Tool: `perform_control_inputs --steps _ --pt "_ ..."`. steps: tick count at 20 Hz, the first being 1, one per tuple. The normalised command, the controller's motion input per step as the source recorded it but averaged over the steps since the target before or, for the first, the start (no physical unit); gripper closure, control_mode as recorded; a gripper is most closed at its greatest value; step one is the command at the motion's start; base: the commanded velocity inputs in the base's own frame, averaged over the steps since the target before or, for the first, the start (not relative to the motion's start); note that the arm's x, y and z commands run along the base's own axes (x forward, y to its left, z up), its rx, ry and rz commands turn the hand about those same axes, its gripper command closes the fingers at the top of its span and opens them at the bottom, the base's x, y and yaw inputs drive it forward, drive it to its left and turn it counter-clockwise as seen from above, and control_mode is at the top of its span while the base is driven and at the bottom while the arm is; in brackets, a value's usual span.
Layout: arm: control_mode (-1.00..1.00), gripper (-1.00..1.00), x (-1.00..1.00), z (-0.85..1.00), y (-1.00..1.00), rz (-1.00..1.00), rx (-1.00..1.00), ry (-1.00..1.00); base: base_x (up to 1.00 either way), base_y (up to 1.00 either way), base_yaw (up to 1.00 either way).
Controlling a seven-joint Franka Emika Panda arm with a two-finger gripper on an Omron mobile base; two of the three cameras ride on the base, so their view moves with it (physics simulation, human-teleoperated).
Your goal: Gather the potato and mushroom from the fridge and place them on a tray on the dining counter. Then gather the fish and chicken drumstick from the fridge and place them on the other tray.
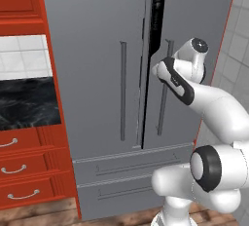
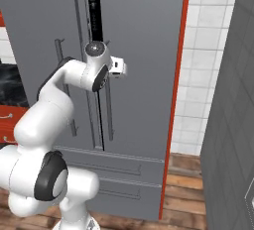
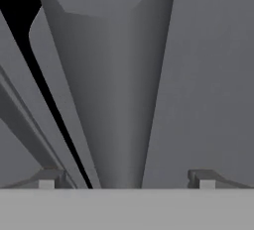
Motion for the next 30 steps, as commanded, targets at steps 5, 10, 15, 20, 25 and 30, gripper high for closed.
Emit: perform_control_inputs --steps 5,10,15,20,25,30 --pt "-1.00 1.00 0.67 -0.26 0.01 0.05 0.00 0.00 0.00 0.00 0.00" --pt "-1.00 1.00 0.05 -0.34 -0.01 0.07 0.00 -0.01 0.00 0.00 0.00" --pt "-1.00 1.00 -0.66 -0.03 -0.35 -0.09 0.00 -0.02 0.00 0.00 0.00" --pt "-1.00 1.00 -0.89 0.07 -0.58 -0.21 0.00 0.00 0.00 0.00 0.00" --pt "-1.00 1.00 -0.60 0.29 -0.78 -0.13 0.00 0.00 0.00 0.00 0.00" --pt "-1.00 1.00 -0.33 0.30 -0.88 -0.03 0.00 0.07 0.00 0.00 0.00"
